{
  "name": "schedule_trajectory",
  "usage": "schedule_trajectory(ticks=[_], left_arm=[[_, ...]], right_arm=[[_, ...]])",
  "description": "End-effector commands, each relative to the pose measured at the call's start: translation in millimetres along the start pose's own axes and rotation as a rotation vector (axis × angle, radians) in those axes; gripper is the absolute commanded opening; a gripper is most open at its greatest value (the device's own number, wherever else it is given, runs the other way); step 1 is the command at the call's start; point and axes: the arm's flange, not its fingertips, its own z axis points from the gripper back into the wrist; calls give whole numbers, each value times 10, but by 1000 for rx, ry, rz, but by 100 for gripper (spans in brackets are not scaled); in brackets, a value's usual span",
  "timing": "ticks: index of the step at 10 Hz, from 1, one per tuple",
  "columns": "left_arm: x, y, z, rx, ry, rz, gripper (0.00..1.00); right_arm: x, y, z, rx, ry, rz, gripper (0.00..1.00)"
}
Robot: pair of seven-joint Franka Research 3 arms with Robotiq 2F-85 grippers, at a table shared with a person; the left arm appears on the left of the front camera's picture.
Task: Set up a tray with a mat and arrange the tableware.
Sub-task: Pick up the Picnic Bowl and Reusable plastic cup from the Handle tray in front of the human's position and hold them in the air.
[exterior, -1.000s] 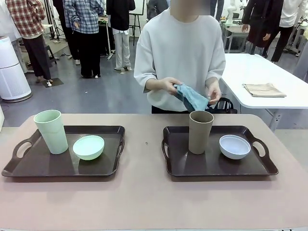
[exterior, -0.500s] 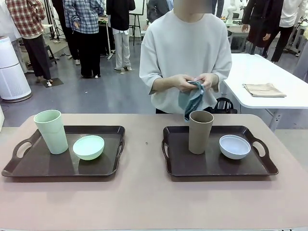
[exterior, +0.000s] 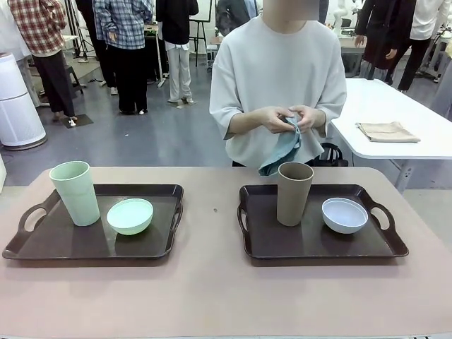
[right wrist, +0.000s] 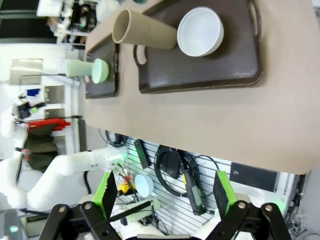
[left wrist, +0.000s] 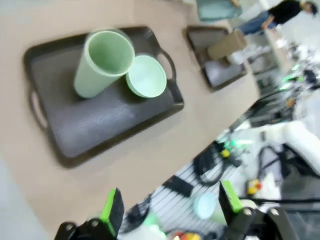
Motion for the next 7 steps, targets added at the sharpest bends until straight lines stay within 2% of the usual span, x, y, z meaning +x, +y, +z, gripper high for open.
schedule_trajectory(ticks=[1, 5, 7], left_arm=[[373, -388, -131, 175, 11, -180, 100], [1089, -1394, -776, 381, 39, -477, 100], [1275, -1815, -1248, 309, 157, -656, 100]], right_arm=[[277, 181, -131, -126, 73, -30, 100], [662, 716, -752, -319, 137, 25, 100], [815, 851, -1149, -365, 154, 61, 100]])
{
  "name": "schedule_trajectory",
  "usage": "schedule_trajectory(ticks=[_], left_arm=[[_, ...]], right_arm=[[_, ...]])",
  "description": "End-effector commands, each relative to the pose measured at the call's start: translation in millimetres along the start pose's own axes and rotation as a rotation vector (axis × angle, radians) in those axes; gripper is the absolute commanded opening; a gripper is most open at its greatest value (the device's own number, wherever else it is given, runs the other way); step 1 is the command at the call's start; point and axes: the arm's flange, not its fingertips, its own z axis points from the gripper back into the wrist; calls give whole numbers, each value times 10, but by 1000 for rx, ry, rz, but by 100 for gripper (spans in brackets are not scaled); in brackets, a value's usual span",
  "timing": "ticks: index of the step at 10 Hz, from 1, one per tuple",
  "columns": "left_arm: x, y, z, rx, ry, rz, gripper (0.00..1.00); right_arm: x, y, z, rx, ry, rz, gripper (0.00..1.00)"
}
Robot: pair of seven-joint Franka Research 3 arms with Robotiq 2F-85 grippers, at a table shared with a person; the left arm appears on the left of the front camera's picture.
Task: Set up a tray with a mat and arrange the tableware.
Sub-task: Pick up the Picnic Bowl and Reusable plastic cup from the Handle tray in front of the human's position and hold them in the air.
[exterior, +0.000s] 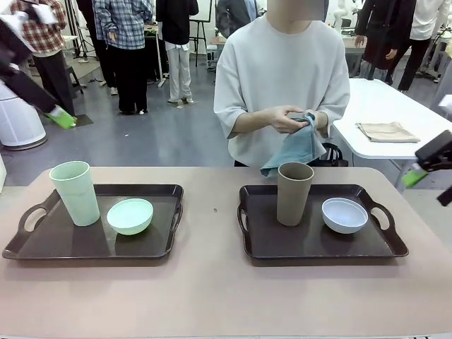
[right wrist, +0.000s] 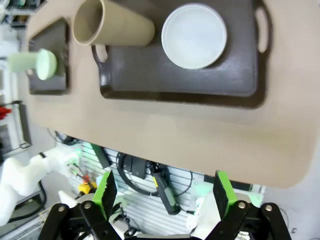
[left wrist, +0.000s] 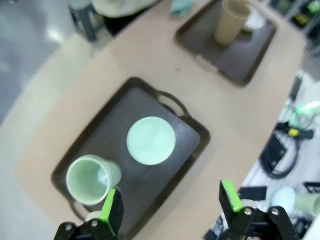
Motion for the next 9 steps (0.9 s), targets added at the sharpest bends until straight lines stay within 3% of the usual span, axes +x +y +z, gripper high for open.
schedule_trajectory(ticks=[1, 5, 6, 7, 9], left_arm=[[330, -132, -279, -57, 33, -152, 100], [711, -361, -964, -252, 70, -241, 100], [691, -358, -1038, -266, 49, -219, 100], [652, -463, -964, -189, 92, -225, 100], [652, -463, -964, -189, 92, -225, 100]], right_arm=[[226, 76, -345, -79, 16, 11, 100], [498, -4, -786, -212, -1, -15, 100], [521, -26, -735, -189, -16, -21, 100], [464, -122, -577, -141, -31, -47, 100], [489, -58, -762, -183, 6, 12, 100]])
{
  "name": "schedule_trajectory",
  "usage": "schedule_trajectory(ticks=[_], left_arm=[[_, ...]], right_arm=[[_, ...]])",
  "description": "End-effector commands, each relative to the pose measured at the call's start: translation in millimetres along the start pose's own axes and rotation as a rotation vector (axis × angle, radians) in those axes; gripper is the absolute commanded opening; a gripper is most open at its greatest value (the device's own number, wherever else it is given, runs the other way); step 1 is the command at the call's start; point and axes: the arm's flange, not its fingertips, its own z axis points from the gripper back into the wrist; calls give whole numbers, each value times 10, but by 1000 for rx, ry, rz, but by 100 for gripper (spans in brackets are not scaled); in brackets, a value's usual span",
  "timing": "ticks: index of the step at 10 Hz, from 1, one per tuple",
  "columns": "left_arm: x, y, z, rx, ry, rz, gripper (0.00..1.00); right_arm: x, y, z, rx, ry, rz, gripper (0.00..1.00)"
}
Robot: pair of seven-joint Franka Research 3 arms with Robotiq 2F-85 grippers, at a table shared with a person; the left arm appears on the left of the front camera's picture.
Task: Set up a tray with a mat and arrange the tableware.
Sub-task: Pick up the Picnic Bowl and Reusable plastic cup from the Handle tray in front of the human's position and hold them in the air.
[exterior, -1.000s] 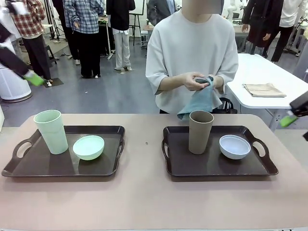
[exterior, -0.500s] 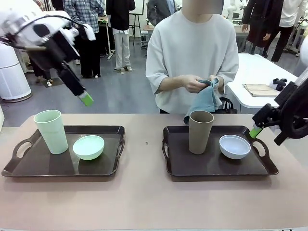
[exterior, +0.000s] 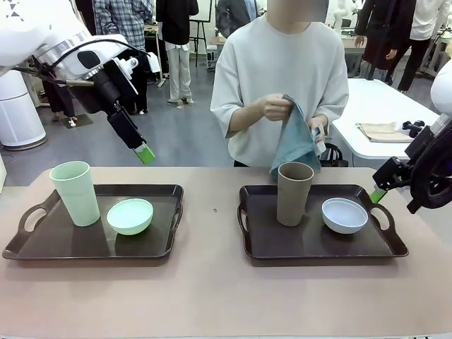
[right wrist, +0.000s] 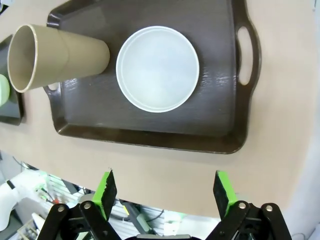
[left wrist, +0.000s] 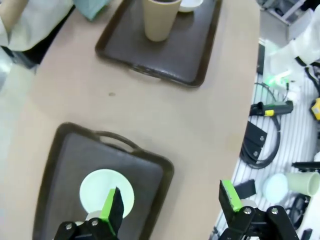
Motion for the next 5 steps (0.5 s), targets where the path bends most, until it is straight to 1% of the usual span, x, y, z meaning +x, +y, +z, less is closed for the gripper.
schedule_trajectory(ticks=[1, 3, 4, 5], left_arm=[[-34, -40, 41, 22, 13, 4, 100], [-34, -40, 41, 22, 13, 4, 100], [0, -20, 48, 7, -6, -4, 100], [255, 73, -59, 41, -44, -97, 100]], right_arm=[[-6, 62, -53, -11, 12, 13, 100], [-1, 35, -14, 0, 4, 10, 100], [146, 123, 14, -75, -77, -24, 100], [216, 335, -56, -100, -94, 41, 100]])
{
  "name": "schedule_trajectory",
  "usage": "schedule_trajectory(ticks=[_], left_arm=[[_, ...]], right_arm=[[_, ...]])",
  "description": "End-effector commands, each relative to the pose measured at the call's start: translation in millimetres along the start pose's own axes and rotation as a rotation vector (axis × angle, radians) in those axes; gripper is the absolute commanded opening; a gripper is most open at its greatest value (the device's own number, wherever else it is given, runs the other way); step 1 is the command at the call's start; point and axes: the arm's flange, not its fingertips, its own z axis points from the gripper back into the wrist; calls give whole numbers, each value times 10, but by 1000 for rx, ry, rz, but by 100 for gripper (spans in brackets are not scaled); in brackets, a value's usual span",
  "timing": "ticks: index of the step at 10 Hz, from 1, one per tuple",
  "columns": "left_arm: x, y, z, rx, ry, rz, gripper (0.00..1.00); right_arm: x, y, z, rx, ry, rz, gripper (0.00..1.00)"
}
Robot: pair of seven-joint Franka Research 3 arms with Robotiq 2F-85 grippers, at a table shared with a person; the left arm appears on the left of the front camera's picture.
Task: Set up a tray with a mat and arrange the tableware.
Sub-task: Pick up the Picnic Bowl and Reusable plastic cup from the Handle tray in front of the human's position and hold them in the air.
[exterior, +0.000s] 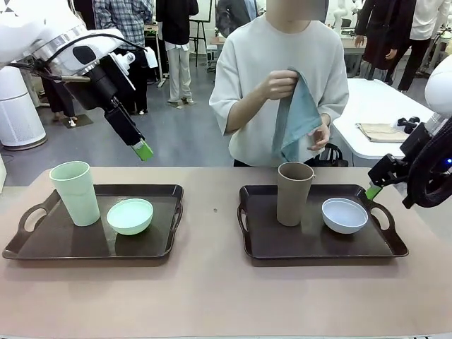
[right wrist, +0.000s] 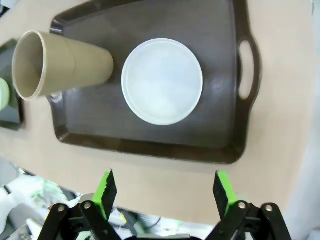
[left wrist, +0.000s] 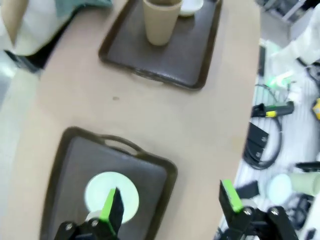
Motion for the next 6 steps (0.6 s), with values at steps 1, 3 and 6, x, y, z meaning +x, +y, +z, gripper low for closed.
schedule_trajectory(ticks=[1, 3, 6], left_arm=[[379, 96, -212, 5, -97, -212, 100], [666, 190, -558, -8, -245, -367, 100], [980, 341, -1181, -204, -379, -497, 100]], right_arm=[[177, 250, -163, -119, -47, 8, 100], [330, 208, -312, -87, -19, -2, 100], [495, 239, -481, -58, 18, -6, 100]])
